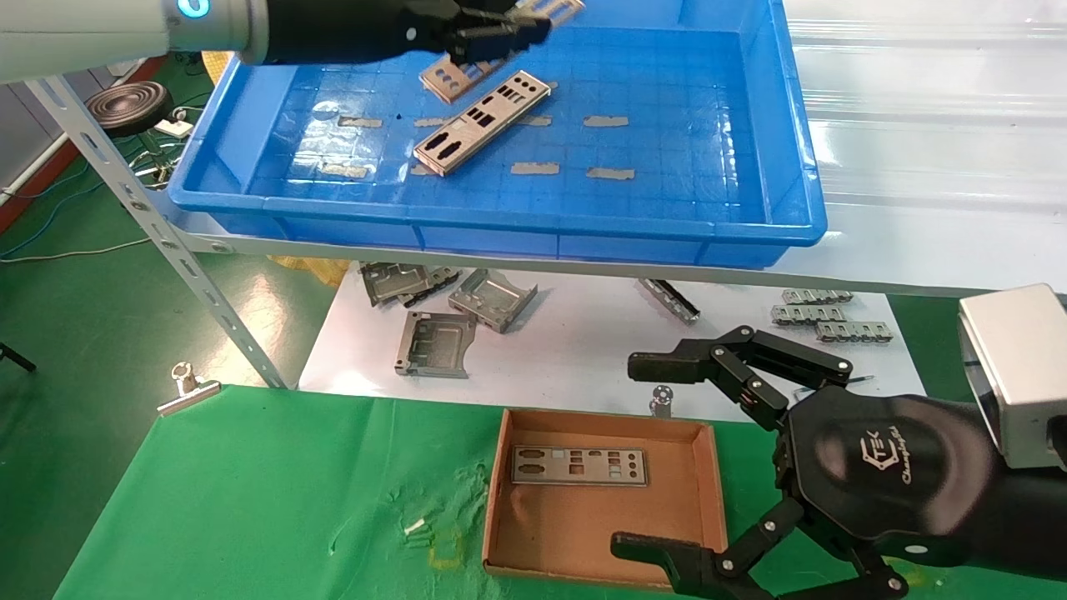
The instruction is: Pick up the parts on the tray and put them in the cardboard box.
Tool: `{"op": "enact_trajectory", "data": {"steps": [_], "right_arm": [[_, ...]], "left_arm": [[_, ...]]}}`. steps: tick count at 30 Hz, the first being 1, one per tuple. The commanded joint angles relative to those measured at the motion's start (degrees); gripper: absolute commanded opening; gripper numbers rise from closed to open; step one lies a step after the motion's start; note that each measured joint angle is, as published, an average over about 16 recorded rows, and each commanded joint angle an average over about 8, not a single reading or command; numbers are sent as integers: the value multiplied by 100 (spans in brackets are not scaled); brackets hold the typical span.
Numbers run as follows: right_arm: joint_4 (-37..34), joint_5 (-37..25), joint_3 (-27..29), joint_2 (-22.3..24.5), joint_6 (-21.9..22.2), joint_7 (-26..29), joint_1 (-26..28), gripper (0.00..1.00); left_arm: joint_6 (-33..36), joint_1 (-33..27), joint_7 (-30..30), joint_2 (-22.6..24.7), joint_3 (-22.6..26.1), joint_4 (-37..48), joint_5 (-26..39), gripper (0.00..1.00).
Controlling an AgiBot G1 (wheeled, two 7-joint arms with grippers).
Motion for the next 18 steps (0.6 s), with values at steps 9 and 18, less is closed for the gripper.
{"op": "enact_trajectory", "data": {"steps": [9, 18], "right_arm": [[0, 1, -1, 0, 0, 0, 0, 100], [0, 1, -1, 1, 1, -1, 0, 100]], "left_arm": [[2176, 139, 688, -463, -31, -254, -256, 0], [2426, 762, 943, -1000, 406, -1781, -424, 0]]}}
